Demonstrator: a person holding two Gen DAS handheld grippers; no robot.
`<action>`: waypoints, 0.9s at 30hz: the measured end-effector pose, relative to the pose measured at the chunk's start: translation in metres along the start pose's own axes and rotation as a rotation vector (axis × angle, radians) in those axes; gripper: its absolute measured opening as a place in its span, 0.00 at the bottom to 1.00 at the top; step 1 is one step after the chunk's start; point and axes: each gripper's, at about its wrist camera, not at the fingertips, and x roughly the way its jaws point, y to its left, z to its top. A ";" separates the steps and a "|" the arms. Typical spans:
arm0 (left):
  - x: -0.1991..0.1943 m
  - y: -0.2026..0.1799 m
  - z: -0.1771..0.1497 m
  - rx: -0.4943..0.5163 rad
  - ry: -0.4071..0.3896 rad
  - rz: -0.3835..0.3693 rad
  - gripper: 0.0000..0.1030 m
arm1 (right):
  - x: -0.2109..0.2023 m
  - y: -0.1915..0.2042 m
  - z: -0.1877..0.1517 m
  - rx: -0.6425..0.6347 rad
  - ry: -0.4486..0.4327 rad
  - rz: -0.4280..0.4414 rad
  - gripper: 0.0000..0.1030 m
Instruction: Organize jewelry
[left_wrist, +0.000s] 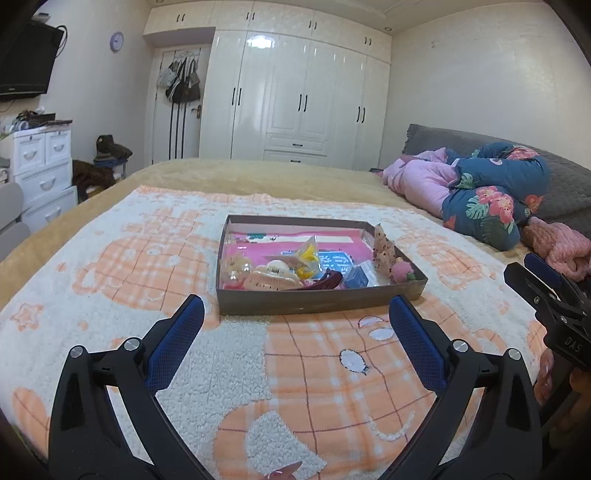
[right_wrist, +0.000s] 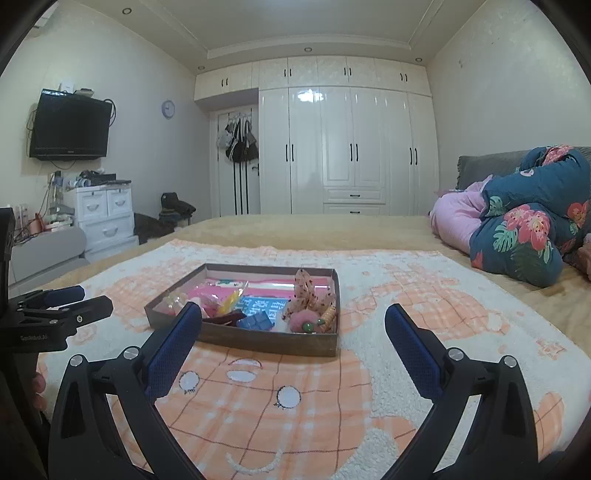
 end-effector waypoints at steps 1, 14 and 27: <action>0.000 -0.001 0.000 0.006 -0.005 -0.001 0.89 | -0.001 0.000 0.000 -0.006 -0.011 -0.008 0.94; -0.004 0.000 0.000 0.003 -0.034 -0.002 0.89 | -0.003 0.005 -0.006 -0.025 -0.041 -0.019 0.94; -0.003 0.001 0.000 0.003 -0.031 0.001 0.89 | -0.003 0.007 -0.007 -0.025 -0.034 -0.023 0.94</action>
